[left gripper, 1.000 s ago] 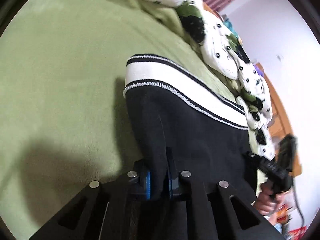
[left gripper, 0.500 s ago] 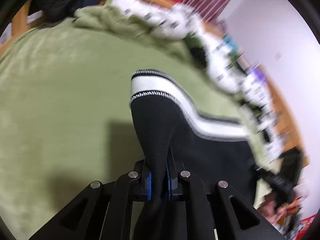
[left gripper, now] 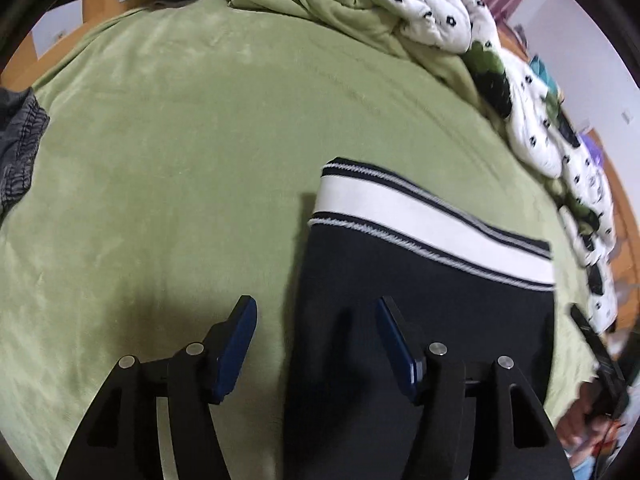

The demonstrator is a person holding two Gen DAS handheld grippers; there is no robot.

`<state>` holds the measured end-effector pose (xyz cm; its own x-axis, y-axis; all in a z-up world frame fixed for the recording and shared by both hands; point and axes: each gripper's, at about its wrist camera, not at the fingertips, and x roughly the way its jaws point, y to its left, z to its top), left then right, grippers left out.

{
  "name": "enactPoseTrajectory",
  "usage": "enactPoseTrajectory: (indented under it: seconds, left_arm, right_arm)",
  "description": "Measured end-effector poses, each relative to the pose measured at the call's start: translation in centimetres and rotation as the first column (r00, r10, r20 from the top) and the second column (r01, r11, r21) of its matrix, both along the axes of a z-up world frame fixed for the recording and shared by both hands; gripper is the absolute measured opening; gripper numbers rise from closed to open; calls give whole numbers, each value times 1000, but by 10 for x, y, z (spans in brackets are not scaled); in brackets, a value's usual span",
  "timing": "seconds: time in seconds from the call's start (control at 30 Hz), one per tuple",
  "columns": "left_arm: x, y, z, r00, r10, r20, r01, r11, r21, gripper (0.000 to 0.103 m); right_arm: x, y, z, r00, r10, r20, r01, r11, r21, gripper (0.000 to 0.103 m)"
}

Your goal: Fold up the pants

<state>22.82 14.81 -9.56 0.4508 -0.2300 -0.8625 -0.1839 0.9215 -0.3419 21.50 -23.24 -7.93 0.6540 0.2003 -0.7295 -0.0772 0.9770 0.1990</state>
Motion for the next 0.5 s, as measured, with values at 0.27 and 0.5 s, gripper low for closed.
enactPoseTrajectory:
  seconds: [0.27,0.5]
  left_arm:
    - [-12,-16,13,998,2,67,-13,987,162,59]
    - [-15,-25,28,990,-37,137,20,992,122,60]
  right_arm:
    - [17,3,-7,999,36,-3,-36,999,27,5]
    - [16,3,-35,997,18,-82,-26,995,-93,3]
